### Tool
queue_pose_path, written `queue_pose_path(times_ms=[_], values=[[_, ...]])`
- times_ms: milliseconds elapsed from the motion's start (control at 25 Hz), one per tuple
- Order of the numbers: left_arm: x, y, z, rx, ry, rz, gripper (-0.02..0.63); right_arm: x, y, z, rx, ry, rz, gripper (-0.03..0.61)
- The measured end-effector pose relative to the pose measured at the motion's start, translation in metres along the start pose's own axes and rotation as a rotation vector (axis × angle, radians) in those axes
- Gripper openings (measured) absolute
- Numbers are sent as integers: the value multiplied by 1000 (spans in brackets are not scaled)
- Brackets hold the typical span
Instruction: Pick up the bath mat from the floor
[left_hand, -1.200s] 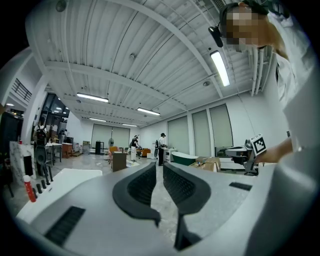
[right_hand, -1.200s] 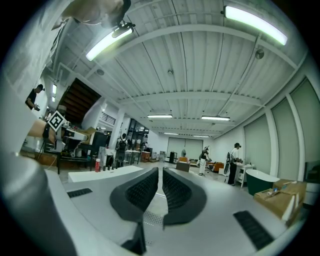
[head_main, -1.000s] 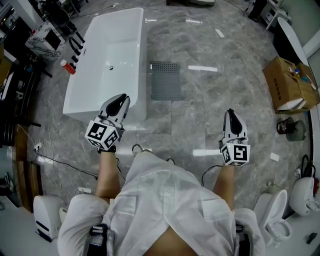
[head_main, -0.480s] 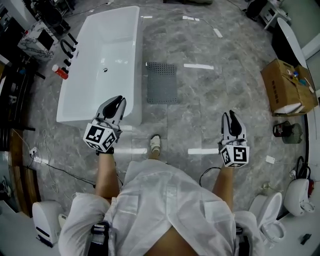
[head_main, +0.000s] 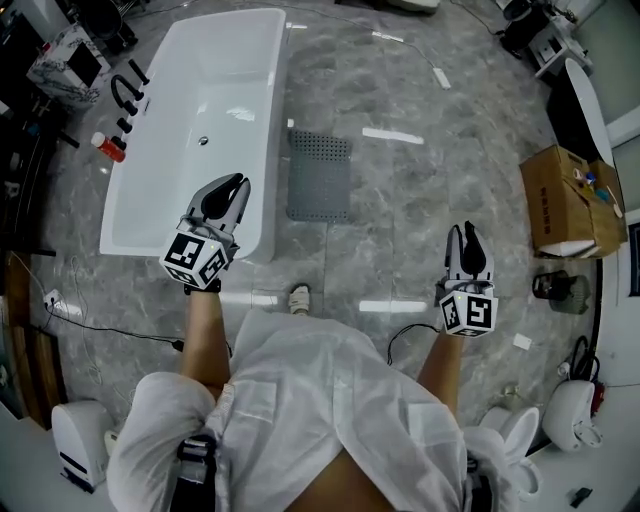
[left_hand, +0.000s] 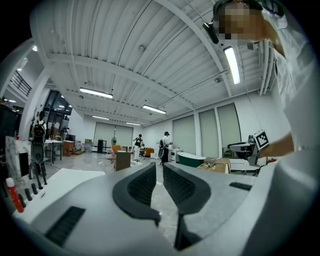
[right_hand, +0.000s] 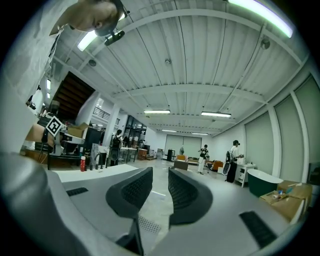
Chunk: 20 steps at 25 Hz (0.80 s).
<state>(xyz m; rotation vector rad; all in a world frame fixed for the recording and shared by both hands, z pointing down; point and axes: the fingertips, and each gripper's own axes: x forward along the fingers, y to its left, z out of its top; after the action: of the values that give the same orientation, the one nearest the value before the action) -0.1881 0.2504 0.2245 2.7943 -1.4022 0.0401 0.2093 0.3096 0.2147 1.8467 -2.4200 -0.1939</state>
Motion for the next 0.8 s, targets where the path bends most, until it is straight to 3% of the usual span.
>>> queue_pose_path(times_ms=[400,800], values=[[35,39,-14,-26,22,-28,51,56,7,-14,19,32,3,114],[85,60,-40,-89,58,-27,52,116,-12,-42,39,88,42,127]])
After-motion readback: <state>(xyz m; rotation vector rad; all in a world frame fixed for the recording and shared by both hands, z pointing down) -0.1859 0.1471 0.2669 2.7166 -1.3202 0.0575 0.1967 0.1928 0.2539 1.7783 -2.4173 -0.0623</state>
